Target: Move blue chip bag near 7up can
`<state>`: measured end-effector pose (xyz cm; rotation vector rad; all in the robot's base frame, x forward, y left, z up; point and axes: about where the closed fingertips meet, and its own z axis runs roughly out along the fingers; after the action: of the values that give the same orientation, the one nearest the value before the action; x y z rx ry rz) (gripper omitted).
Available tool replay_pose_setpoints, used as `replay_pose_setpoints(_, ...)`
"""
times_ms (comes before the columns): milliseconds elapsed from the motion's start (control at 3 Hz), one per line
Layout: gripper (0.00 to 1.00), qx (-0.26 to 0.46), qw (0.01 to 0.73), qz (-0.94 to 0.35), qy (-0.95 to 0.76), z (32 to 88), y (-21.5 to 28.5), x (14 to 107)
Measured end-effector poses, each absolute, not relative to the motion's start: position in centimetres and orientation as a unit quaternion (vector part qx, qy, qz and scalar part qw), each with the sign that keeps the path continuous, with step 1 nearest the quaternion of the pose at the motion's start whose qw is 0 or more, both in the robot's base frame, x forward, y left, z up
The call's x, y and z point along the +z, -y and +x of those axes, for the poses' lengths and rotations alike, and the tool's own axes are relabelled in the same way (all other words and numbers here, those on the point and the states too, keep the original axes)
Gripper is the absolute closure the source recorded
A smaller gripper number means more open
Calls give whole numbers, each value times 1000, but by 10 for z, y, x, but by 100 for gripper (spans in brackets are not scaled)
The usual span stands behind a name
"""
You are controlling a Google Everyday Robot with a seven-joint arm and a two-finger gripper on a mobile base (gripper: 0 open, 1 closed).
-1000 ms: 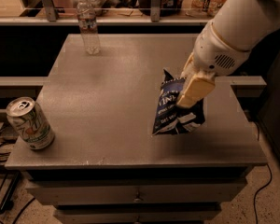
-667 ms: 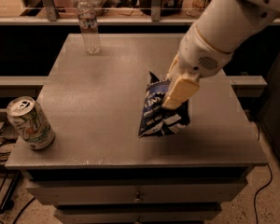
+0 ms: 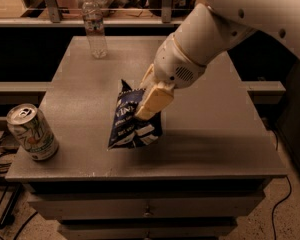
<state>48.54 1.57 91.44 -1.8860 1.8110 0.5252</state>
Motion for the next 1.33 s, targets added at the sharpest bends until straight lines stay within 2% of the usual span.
replay_pose_setpoints(333, 85, 233, 253, -683, -645, 486, -44, 900)
replay_pose_setpoints(1333, 15, 317, 288, -679, -596, 466, -121, 893)
